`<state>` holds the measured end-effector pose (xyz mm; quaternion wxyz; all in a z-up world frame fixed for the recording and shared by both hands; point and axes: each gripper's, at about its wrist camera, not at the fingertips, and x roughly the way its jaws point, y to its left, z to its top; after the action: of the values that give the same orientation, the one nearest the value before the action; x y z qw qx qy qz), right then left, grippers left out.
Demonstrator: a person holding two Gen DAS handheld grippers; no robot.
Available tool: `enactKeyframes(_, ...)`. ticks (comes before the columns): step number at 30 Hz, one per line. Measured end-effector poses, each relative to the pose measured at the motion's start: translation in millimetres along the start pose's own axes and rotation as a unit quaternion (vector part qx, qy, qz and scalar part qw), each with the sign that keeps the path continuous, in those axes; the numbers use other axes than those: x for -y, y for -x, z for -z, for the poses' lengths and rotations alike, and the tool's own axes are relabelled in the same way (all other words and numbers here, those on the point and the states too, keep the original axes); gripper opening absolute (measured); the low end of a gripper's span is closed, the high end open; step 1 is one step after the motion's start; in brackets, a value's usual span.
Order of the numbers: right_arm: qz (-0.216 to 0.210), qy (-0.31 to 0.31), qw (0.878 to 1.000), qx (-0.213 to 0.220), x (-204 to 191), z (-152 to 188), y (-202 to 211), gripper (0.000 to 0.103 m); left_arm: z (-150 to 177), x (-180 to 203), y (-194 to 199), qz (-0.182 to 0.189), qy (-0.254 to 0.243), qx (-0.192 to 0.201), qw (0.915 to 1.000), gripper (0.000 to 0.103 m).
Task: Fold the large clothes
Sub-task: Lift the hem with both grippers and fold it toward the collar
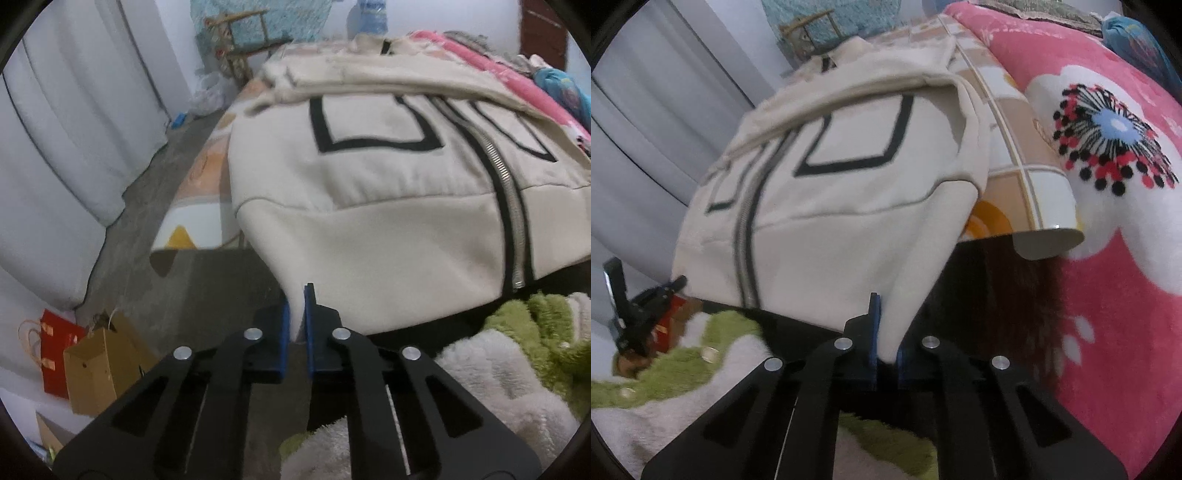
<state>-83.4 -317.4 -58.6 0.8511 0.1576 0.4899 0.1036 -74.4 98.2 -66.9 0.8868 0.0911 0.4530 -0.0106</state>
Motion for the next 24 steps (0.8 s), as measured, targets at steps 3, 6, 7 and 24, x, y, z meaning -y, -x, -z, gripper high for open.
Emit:
enactKeyframes(3,-0.049,-0.014,0.998,0.027,-0.9,-4.8,17.8,0.007,-8.3,-3.0,14.2,0.034,0.007,0.022,0.9991,0.006)
enactKeyframes(6,-0.077,-0.02,0.996,0.046,-4.1,-12.3,25.8,0.007,-22.0,-7.8,24.1,0.072,0.026,0.042,0.9962,0.005)
enactKeyframes(7,-0.083,-0.02,0.995,0.053,-4.9,-15.8,27.2,0.007,-26.3,-9.5,26.4,0.086,0.033,0.047,0.9946,0.005)
enactKeyframes(24,-0.135,-0.045,0.984,0.105,-3.6,-95.1,13.0,0.006,-102.0,-54.9,-5.5,0.206,0.184,0.08,0.9578,0.005)
